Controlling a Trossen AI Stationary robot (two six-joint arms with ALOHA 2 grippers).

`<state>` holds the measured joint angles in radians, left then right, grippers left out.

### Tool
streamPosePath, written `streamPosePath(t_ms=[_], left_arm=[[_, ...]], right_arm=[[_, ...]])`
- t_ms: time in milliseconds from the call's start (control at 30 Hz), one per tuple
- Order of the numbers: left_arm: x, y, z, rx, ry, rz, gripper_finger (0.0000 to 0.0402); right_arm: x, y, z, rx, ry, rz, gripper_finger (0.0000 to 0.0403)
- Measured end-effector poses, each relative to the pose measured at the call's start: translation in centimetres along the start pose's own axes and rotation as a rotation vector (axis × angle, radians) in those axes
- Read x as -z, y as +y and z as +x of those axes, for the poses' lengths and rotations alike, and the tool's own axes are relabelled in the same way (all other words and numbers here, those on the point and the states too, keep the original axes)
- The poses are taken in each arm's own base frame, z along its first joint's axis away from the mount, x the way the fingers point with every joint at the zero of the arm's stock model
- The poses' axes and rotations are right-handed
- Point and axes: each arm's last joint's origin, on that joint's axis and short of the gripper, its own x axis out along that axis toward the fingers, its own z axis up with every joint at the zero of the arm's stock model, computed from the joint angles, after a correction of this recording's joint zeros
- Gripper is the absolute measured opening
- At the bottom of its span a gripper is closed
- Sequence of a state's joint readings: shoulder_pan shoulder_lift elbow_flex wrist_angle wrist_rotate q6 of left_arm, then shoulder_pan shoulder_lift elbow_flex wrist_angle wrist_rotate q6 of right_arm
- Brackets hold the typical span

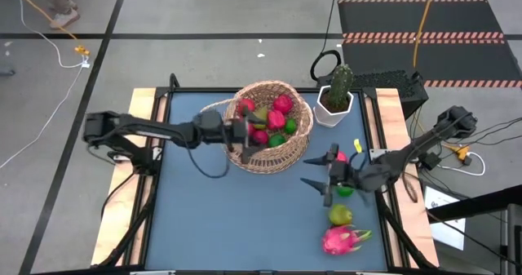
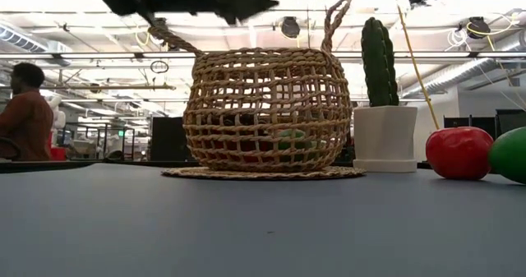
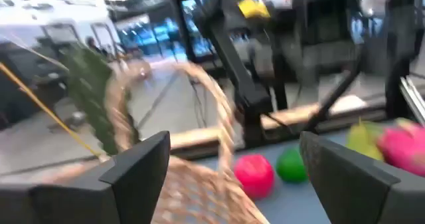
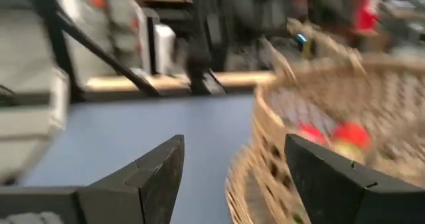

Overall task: Build produce basket
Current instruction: Put the red apple into the brown basket

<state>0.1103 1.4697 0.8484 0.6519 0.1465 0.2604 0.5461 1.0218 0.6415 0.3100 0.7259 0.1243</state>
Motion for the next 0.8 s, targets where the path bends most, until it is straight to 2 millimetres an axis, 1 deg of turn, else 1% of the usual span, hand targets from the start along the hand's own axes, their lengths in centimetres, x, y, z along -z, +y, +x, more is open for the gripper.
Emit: streamPosePath(t_ms=[67,133,200,300,400,500,600,667,733,800], left_arm=[[1.5,-0.8,1.4,0.024,0.011,0.004,0.0337],[2.1,-1.2,3.4,0.041,0.014,0.003,0.0337],[2.6,-1.5,5.6,0.057,0.028,0.000,0.0337],[3.2,-2.1,9.0,0.091,0.064,0.015,0.0337],[3.5,-2.9,12.2,0.131,0.089,0.044,0.0337],[4.5,-3.7,15.2,0.162,0.122,0.069,0.0337],[5.8,-4.5,17.6,0.185,0.145,0.113,0.0338],[6.4,-5.0,18.8,0.192,0.141,0.134,0.0338],[7.2,-5.3,19.8,0.195,0.138,0.151,0.0338],[7.7,-5.5,20.4,0.183,0.156,0.165,0.0338]], right_arm=[[-1.3,-0.1,-0.3,-0.070,-0.086,0.018,0.0254],[-2.3,-0.1,-0.7,-0.138,-0.162,0.025,0.0254],[-2.9,-0.1,-1.1,-0.189,-0.204,0.019,0.0254],[-3.0,0.0,-1.5,-0.195,-0.210,0.000,0.0254],[-2.8,0.0,-1.5,-0.163,-0.185,-0.024,0.0254],[-2.6,-0.1,-1.4,-0.129,-0.169,-0.054,0.0254],[-2.5,-0.2,-1.4,-0.114,-0.160,-0.090,0.0254],[-2.5,-0.2,-1.5,-0.113,-0.158,-0.112,0.0254],[-2.6,-0.3,-1.6,-0.111,-0.164,-0.127,0.0254],[-2.7,-0.4,-1.7,-0.109,-0.170,-0.144,0.0253]])
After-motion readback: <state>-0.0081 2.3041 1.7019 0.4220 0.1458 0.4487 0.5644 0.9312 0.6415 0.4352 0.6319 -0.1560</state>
